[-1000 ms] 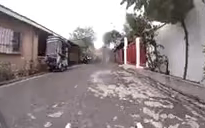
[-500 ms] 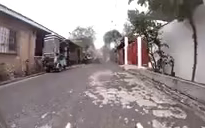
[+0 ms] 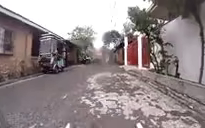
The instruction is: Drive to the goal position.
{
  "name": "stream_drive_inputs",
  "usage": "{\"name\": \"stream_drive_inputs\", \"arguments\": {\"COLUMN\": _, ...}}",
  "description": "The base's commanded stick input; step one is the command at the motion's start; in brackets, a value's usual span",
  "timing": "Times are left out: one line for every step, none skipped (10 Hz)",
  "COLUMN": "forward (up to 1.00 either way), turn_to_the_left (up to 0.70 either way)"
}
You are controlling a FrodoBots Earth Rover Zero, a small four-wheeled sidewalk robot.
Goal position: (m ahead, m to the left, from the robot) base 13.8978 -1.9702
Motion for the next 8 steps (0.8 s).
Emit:
{"name": "stream_drive_inputs", "arguments": {"forward": 0.06, "turn_to_the_left": 0.00}}
{"name": "stream_drive_inputs", "arguments": {"forward": 0.06, "turn_to_the_left": 0.00}}
{"name": "stream_drive_inputs", "arguments": {"forward": 0.40, "turn_to_the_left": 0.00}}
{"name": "stream_drive_inputs", "arguments": {"forward": 0.78, "turn_to_the_left": 0.00}}
{"name": "stream_drive_inputs", "arguments": {"forward": 1.00, "turn_to_the_left": 0.00}}
{"name": "stream_drive_inputs", "arguments": {"forward": 1.00, "turn_to_the_left": 0.00}}
{"name": "stream_drive_inputs", "arguments": {"forward": 1.00, "turn_to_the_left": 0.00}}
{"name": "stream_drive_inputs", "arguments": {"forward": 1.00, "turn_to_the_left": 0.00}}
